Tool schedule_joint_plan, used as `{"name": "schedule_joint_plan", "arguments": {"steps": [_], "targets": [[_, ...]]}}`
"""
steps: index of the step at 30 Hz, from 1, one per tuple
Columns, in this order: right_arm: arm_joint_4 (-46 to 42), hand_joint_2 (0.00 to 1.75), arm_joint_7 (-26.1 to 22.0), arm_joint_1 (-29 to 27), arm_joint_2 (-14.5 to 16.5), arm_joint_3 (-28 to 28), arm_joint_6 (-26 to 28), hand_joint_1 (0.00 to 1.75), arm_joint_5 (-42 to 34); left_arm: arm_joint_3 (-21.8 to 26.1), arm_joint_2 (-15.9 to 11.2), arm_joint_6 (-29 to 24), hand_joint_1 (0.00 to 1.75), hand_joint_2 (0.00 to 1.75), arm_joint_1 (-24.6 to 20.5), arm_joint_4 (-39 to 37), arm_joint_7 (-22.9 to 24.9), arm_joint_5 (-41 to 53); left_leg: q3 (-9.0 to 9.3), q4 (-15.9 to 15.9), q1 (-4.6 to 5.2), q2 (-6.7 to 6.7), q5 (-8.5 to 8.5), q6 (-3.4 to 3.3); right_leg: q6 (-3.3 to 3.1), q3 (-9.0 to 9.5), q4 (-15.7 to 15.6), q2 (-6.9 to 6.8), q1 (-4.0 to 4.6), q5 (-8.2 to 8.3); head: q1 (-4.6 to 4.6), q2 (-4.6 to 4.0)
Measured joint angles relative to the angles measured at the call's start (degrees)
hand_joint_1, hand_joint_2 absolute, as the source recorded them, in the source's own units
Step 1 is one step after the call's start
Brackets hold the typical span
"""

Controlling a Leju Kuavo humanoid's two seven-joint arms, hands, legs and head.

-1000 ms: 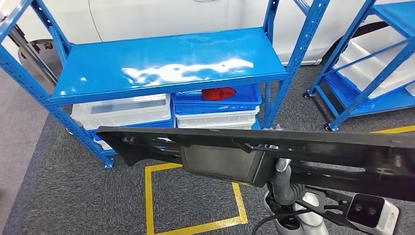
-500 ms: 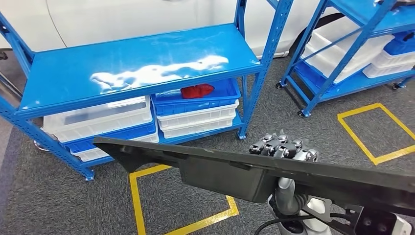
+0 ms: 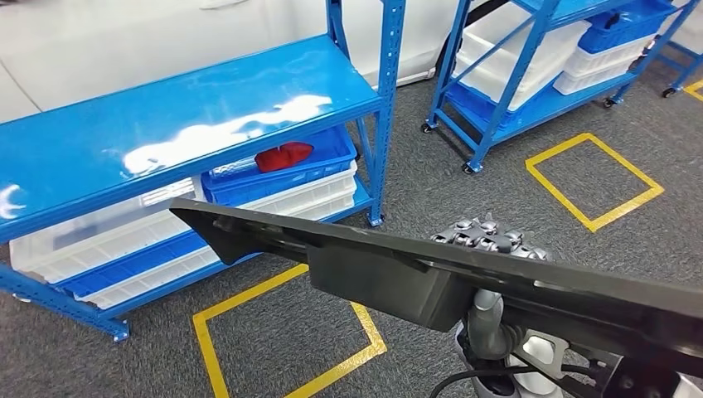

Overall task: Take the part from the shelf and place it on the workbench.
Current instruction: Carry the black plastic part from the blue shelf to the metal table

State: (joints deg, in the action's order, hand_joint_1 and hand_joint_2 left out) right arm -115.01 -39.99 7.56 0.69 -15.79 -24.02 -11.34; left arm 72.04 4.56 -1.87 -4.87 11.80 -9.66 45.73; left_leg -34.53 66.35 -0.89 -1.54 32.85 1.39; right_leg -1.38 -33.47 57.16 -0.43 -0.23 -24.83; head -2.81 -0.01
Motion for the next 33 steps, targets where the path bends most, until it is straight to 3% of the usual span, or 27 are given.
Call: {"name": "schedule_joint_plan", "arguments": {"steps": [2,3,5,7,9,11,13,15,17,18,19,20,22,24,26,27,29,31,32,33], "targets": [[0.0,1.75,0.02,-0.36,0.21,0.01,-0.56,1.75,-0.02,0.05,0.01,-0.08,0.0,1.75,0.35,0.0,-0.06,-0.16,-3.17,6.65,-0.03,0.91,2.39,0.12,-0.16,-0.05,0.07,1.48,0.05,0.04,0.01,0.0],[0.0,1.75,0.03,-0.52,0.28,0.01,-0.92,1.75,-0.09,0.08,0.01,-0.16,0.0,1.75,0.45,0.0,-0.15,-0.27,-3.66,7.46,-0.05,1.02,1.99,0.16,-0.15,-0.04,0.15,2.28,0.04,0.04,0.01,0.0],[0.0,1.75,0.03,-0.68,0.47,0.05,-1.55,1.75,-0.29,0.11,-0.04,-0.46,0.0,1.75,0.42,0.01,-0.38,-0.43,-1.65,2.65,-0.26,1.6,-1.77,0.17,0.05,0.01,0.5,3.91,-0.04,-0.08,0.01,0.0],[-0.01,1.75,0.03,-0.67,0.71,0.22,-1.84,1.75,-0.51,0.11,-0.18,-0.77,0.0,1.75,0.32,0.03,-0.56,-0.45,1.49,-4.6,-0.68,4.24,-4.92,0.1,0.58,-0.25,1.26,5.37,-0.04,-0.37,0.01,0.0],[-0.06,1.75,0.03,-0.7,0.82,0.44,-1.81,1.75,-0.69,0.13,-0.34,-0.88,0.0,1.75,0.29,0.05,-0.64,-0.43,2.67,-7.32,-0.75,5.91,-5.31,-0.22,1.32,-0.85,1.77,6.58,-0.09,-0.42,0.01,0.0],[-0.35,1.75,0.03,-0.97,0.82,0.75,-1.73,1.75,-0.95,0.15,-0.5,-0.94,0.0,1.75,0.17,0.09,-0.72,-0.42,2.74,-7.59,-0.63,4.84,-5.5,-0.99,2.13,-1.29,1.69,7.56,-0.31,-0.15,0.01,-0.01],[-0.91,1.75,0.02,-1.32,0.82,1.1,-1.62,1.75,-1.34,0.16,-0.69,-1.01,0.0,1.75,-0.01,0.15,-0.88,-0.42,2.86,-8.09,-0.72,3.48,-5.89,-1.83,2.75,-2.21,3.34,5.65,-0.27,-1.21,0.01,-0.01],[-1.32,1.75,0.01,-1.52,0.85,1.28,-1.63,1.75,-1.88,0.17,-1.01,-0.87,0.0,1.75,0.06,0.19,-1.11,-0.44,2.91,-8.32,-0.61,1.96,-6.01,-2.25,3.13,-5.13,9.39,2.22,-0.22,-4.51,0.01,0.01],[-1.52,1.75,0.02,-1.74,0.87,1.39,-2.19,1.75,-2.57,0.23,-1.47,-0.47,0.0,1.75,0.26,0.2,-1.33,-0.55,2.86,-8.3,-0.39,0.29,-5.92,-2.38,3.38,-8.7,16.58,0.93,-0.41,-7.29,0.01,0.01],[-1.63,1.75,0.02,-1.87,0.92,1.51,-2.73,1.75,-2.96,0.26,-1.71,-0.22,0.0,1.75,0.29,0.2,-1.39,-0.6,2.88,-8.29,-0.32,-0.5,-5.86,-2.4,3.4,-9.38,17.96,0.74,-0.48,-7.32,0.01,0.01],[-1.77,1.75,0.03,-1.97,1.0,1.68,-3.41,1.75,-3.36,0.28,-1.9,0.01,0.0,1.75,0.25,0.21,-1.42,-0.63,2.93,-8.29,-0.27,-1.23,-5.79,-2.37,3.33,-8.89,17.08,0.57,-0.51,-6.32,0.01,0.01],[-1.93,1.75,0.03,-2.03,1.16,1.96,-4.21,1.75,-3.72,0.29,-2.03,0.2,0.0,1.75,0.18,0.23,-1.44,-0.62,3.05,-8.3,-0.23,-1.86,-5.69,-2.31,3.13,-7.23,13.98,0.21,-0.48,-4.54,0.01,0.01],[-2.38,1.75,0.03,-2.02,1.63,2.77,-5.9,1.75,-4.09,0.29,-2.2,0.54,0.0,1.75,0.05,0.28,-1.5,-0.55,3.37,-8.3,-0.02,-2.94,-5.43,-2.01,2.35,-2.83,5.78,-1.84,0.01,-1.48,0.01,0.01],[-2.99,1.75,0.0,-2.02,2.38,4.04,-7.52,1.75,-3.68,0.3,-2.42,0.76,0.0,1.75,0.0,0.32,-1.69,-0.49,3.58,-8.32,0.22,-3.95,-5.19,-1.5,1.47,-0.85,1.68,-3.06,0.61,-0.63,0.01,0.0],[-3.7,1.75,-0.03,-2.1,3.13,5.49,-8.63,1.75,-2.51,0.31,-2.6,0.85,0.0,1.75,-0.08,0.33,-1.96,-0.5,3.86,-8.54,0.34,-4.94,-5.04,-0.88,0.82,-0.96,1.25,-1.99,0.7,-0.52,0.01,-0.01],[-4.1,1.75,-0.03,-2.19,3.45,6.14,-8.88,1.75,-1.89,0.31,-2.7,0.86,0.0,1.75,-0.2,0.33,-2.07,-0.51,3.98,-8.43,0.31,-4.65,-4.78,-0.59,0.53,-0.83,0.91,-1.41,0.54,-0.33,0.01,-0.01],[-4.73,1.75,-0.05,-2.26,4.05,7.13,-8.97,1.75,-1.12,0.34,-2.92,0.82,0.0,1.75,-0.36,0.34,-2.17,-0.52,2.92,-5.61,0.24,-2.09,-2.71,-0.18,-0.09,-0.49,0.21,-0.32,0.18,0.11,0.01,0.0],[-4.95,1.75,-0.06,-2.24,4.53,7.65,-8.71,1.75,-0.6,0.44,-3.24,0.73,0.0,1.75,-0.22,0.35,-2.15,-0.53,-0.52,1.84,0.18,0.62,1.08,-0.09,-0.42,-0.47,0.09,0.92,0.17,0.25,0.0,0.0],[-4.96,1.75,-0.04,-2.26,4.65,7.82,-8.53,1.75,-0.36,0.49,-3.38,0.69,0.0,1.75,-0.1,0.35,-2.1,-0.53,-2.39,5.63,0.17,1.05,2.45,-0.06,-0.49,-0.49,0.13,1.66,0.21,0.26,0.01,0.01],[-4.96,1.75,-0.02,-2.28,4.71,8.0,-8.29,1.75,-0.14,0.53,-3.46,0.68,0.0,1.75,0.0,0.35,-2.04,-0.52,-3.61,7.9,0.16,1.19,2.77,-0.03,-0.5,-0.48,0.2,2.44,0.23,0.26,0.01,0.0]]}}
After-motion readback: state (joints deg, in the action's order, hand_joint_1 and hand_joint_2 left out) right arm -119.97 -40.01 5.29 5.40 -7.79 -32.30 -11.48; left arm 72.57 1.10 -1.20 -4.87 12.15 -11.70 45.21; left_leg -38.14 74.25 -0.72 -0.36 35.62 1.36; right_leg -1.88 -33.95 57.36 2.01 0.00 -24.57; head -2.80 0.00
